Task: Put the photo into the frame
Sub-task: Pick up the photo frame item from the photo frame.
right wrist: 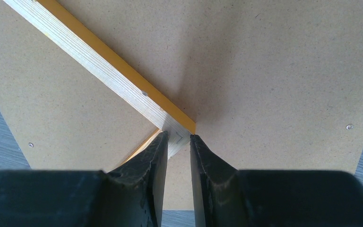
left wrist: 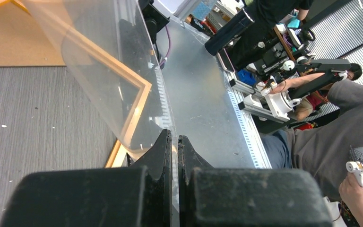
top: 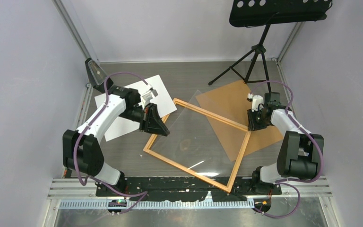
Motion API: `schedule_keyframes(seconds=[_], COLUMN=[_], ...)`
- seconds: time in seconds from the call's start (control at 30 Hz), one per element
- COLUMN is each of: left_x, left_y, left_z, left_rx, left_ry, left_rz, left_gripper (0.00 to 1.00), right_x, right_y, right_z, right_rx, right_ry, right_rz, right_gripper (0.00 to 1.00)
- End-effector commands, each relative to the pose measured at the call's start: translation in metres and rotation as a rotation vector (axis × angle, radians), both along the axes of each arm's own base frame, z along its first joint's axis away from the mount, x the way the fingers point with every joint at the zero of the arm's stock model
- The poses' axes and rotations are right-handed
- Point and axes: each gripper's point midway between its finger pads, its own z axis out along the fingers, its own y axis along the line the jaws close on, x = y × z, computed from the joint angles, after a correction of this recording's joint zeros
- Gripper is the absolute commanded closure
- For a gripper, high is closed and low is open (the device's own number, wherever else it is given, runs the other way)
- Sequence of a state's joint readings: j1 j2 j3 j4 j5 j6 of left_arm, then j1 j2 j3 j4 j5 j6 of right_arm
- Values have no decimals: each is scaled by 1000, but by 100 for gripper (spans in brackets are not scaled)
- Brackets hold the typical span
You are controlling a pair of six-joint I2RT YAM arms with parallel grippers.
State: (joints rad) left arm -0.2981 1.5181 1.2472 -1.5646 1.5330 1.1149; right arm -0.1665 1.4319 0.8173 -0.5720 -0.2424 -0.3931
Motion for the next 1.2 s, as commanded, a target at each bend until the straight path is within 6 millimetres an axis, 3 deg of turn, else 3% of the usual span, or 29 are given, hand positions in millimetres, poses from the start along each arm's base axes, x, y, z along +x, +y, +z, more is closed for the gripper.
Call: schedule_keyframes(seconds=[0.0,0.23,1.17], left_x=[-21,-26,5], left_y=[1,1,2], left_z=[30,33,-9], left_rx=[-14,-22,36], left_ry=[102,98,212], left_rz=[-1,-10,29], left_gripper=[100,100,100], right_x=[7,7,8], right_y=[-12,-12,-13], right_z=[-4,-4,2], right_rx=[-46,-46,-47], right_ry=[-11,-13,-33], right_rz=[-14,-11,-22], right_gripper=[72,72,69])
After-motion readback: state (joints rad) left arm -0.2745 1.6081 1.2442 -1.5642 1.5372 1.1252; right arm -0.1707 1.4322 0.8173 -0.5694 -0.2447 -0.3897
